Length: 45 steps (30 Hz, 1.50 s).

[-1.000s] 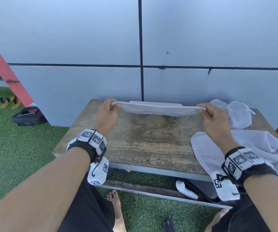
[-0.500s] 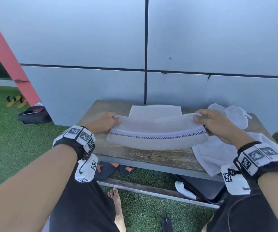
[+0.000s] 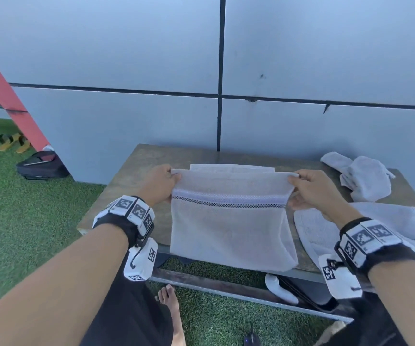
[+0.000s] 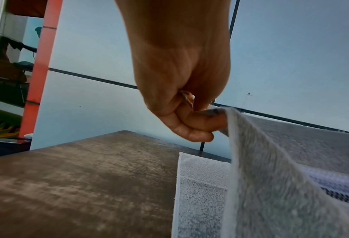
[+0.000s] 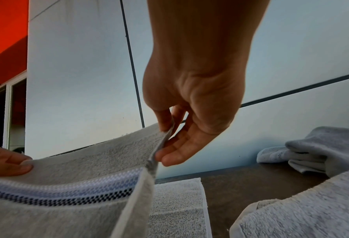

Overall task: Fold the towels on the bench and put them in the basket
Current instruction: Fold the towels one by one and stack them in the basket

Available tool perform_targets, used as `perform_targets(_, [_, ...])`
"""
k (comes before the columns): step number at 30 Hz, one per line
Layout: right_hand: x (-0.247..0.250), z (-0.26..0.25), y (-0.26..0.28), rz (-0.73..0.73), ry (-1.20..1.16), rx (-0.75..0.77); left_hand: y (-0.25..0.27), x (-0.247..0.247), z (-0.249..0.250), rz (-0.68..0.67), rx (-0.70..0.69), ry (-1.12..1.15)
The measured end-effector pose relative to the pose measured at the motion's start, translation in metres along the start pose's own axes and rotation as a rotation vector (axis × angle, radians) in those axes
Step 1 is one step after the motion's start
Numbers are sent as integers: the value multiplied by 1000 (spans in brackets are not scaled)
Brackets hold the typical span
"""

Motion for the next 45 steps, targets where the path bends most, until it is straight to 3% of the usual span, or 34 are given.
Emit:
perform_targets(5, [-4, 0, -56, 166, 236, 94, -49, -14, 7, 79, 10, -138])
perform_targets(13, [-24, 2, -147, 171, 396, 117, -136, -50, -8, 66, 86, -112])
perform_targets(19, [-48, 24, -197, 134, 461, 52, -183, -73, -28, 88, 41, -228])
perform_targets(23, [-63, 38, -206, 142, 584, 140, -191, -87, -35, 89, 3, -317])
perform_targets(30, [-77, 35, -197, -12, 761, 145, -190, -87, -35, 26, 14, -379])
perform_targets(35, [-69, 27, -164, -26, 581, 112, -171, -81, -18, -133, 84, -473])
perform_targets(37, [-64, 16, -145, 18, 467, 189, -158, -81, -3, -86, 13, -457])
perform_targets(39, [-61, 2, -124, 36, 349, 268, -140, -85, 23, -66, -192, -314])
perform_targets(42, [-59, -13, -93, -29, 168, 322, -104, -98, 69, -196, -452, -65])
perform_targets(45, [-55, -20, -67, -52, 88, 357, -71, -115, 99, -261, -565, 96])
Point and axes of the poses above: each hand's wrist, its own y-axis away from the middle knuckle, its own x-axis out of the back of the hand, z = x × y, the point moved 3 cm from there along -y, towards the middle knuckle, and after that the axes turned 2 degrees about -x, right-handed, at the moved point
